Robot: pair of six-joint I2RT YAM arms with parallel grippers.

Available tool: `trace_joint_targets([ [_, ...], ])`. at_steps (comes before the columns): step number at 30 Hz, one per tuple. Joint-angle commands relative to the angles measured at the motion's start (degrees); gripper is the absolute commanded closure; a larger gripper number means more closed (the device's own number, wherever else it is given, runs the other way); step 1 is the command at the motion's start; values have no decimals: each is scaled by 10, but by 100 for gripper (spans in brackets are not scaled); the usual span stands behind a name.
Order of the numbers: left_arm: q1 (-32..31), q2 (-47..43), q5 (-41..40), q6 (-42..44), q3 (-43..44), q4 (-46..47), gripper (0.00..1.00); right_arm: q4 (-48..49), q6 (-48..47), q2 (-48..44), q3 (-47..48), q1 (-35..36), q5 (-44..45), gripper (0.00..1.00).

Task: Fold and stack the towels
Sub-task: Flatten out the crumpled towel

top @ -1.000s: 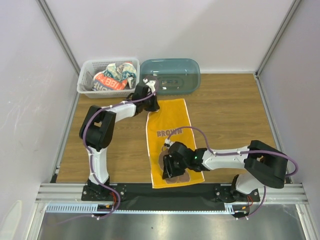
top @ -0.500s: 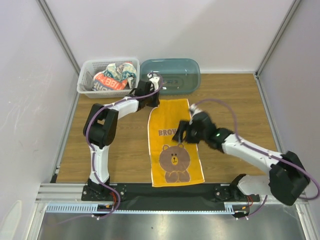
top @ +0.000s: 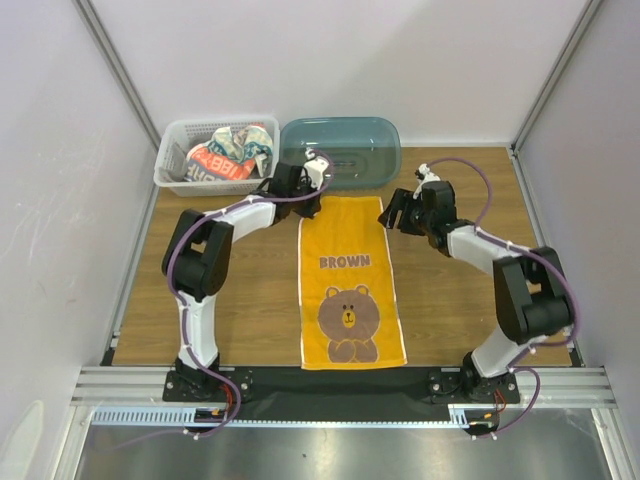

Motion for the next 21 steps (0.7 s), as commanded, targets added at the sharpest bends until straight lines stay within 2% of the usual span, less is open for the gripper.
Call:
trace_joint_targets([
  [1,-6,-43,46,76,-12,20,100,91,-28,55,40,-33,-63,28],
  [5,-9,-54,64,109,-30,11,100,105,-45,103,70,-43,-78,28],
  [9,-17,-95,92,145,-80,48,100,106,-71,133,98,-47,-78,28],
  [21,-30,-131,53,189,-104,-20,100,92,-85,242,199,-56,-106,28],
])
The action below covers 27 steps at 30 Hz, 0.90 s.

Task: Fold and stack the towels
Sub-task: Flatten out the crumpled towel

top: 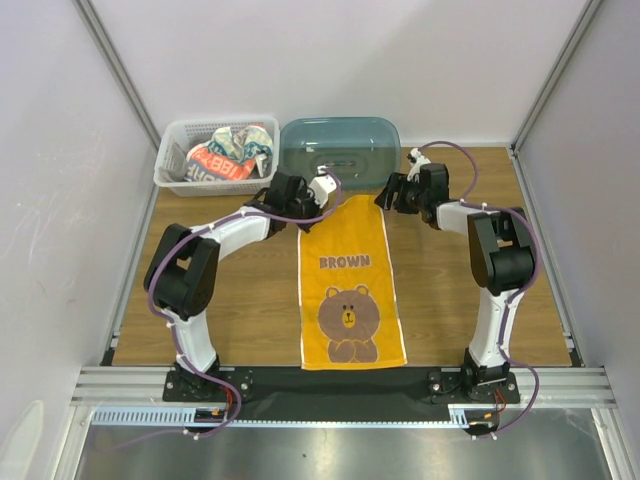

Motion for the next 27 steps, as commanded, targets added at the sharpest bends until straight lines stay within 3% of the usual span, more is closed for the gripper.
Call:
trace_joint_targets([
  [1,-4,-31,1,38,-14,-18,99,9,-17,19,38,-6,-12,28],
  [10,-15,-51,-3,73,-47,-36,100,9,82,28,57,-21,-22,26],
  [22,-12,-46,-34,64,-45,-16,100,185,49,27,-26,-61,-154,28],
  [27,-9,-46,-31,63,-45,-18,100,140,48,42,6,-76,-171,30],
])
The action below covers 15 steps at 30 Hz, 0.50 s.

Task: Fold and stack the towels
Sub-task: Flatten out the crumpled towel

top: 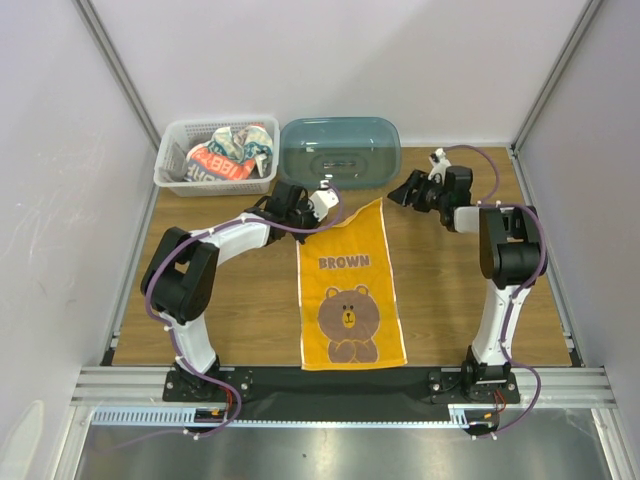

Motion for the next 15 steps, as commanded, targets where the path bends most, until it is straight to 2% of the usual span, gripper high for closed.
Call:
trace_joint_targets([
  [1,4,-26,3,9,1,20,100,12,-5,7,30,-4,-33,30],
  [7,7,-27,0,21,-1,6,100,-34,-91,-16,24,25,-1,32],
  [9,8,-29,-7,21,-5,12,100,-25,-154,-29,11,30,-37,35],
  [12,14,-29,-4,21,-4,14,100,109,-154,-40,-65,30,-56,33],
  [13,16,-29,-4,20,-3,13,100,186,-147,-44,-81,29,-57,31],
  [15,19,-29,-3,21,-1,11,100,191,-145,-44,-78,19,-83,30],
])
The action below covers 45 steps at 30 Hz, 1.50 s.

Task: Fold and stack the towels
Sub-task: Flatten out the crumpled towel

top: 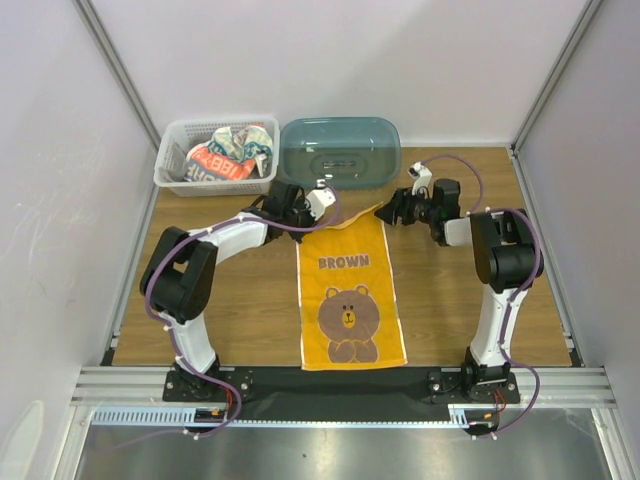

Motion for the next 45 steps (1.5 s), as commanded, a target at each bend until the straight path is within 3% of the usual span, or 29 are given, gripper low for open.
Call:
trace_joint_targets([
  [1,12,-29,4,15,3,11,100,111,-25,-22,-1,-17,-50,30],
  [2,14,-29,4,15,4,11,100,109,-24,-17,10,-21,-82,29],
  [3,19,-29,7,15,3,12,100,106,-26,-14,24,-21,-95,20],
  [4,20,-29,12,15,4,13,100,98,-31,-12,28,-21,-99,18],
  [10,27,-28,21,17,9,11,100,115,-85,-38,19,-2,-77,16],
  [13,27,-24,25,15,13,11,100,110,-167,-64,9,11,-84,16],
  [14,27,-23,26,14,13,11,100,104,-202,-70,6,15,-85,16],
  [15,28,-20,27,14,15,11,100,62,-320,-86,0,22,-73,16],
  [18,30,-17,31,10,20,11,100,-12,-533,-107,-16,44,-14,17],
  [20,34,-15,36,5,21,11,100,-72,-588,-111,-29,36,-26,19],
  [26,49,-15,50,-2,26,14,100,-29,-649,-132,-95,30,-8,19],
  [32,50,-14,51,-2,28,11,100,-40,-736,-105,-89,58,50,20],
  [45,53,-12,50,2,25,10,100,32,-770,-32,-58,73,83,29],
])
